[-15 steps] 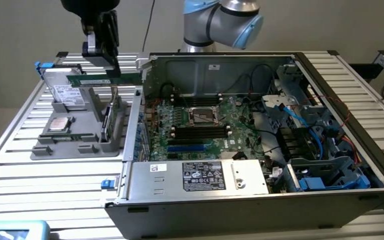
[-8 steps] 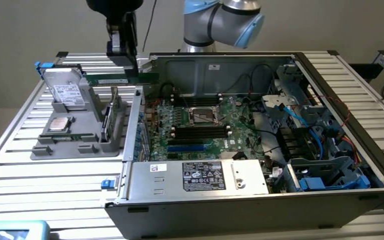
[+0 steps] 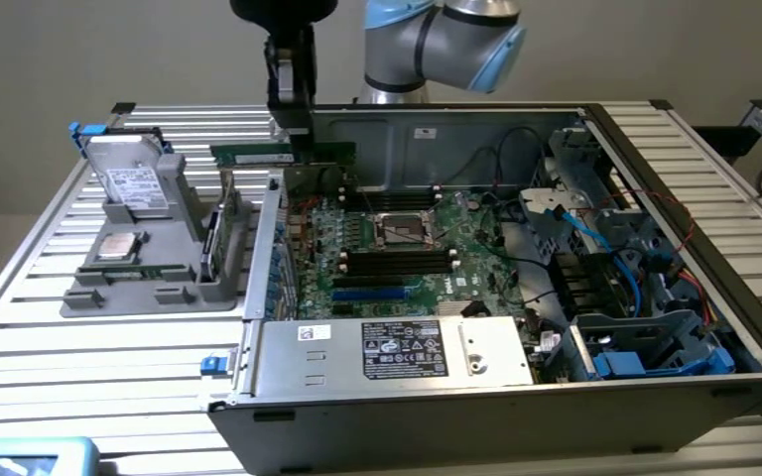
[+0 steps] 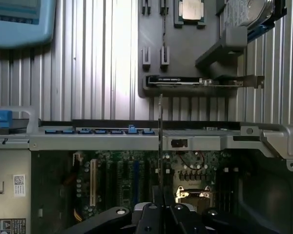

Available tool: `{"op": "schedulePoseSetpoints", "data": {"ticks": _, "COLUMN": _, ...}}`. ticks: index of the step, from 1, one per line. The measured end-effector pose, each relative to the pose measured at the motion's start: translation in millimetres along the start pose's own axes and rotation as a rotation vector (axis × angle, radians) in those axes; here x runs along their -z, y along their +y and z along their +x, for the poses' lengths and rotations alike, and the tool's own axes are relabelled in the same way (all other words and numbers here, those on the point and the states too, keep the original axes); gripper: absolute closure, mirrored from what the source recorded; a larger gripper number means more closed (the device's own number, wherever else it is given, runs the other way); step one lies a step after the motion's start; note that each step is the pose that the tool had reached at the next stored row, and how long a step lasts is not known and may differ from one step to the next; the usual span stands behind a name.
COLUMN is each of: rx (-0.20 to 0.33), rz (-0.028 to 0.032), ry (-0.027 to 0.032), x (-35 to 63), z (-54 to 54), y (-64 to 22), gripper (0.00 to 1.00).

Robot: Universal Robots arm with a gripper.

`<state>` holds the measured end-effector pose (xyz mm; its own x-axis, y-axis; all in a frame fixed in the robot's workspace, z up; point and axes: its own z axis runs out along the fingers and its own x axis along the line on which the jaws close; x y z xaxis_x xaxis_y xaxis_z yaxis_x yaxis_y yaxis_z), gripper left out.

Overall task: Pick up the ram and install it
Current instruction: 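Pick up the ram and move it above insertion slot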

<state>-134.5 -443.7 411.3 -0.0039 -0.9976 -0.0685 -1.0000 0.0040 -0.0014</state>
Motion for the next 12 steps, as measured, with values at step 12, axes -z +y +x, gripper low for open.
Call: {"op": "schedulePoseSetpoints", "data": {"ticks": 12, "rx": 0.000, "rz": 0.0001, "ry": 0.0000, "x": -3.0, "z": -7.8, "y": -54.6, "gripper": 0.88}}
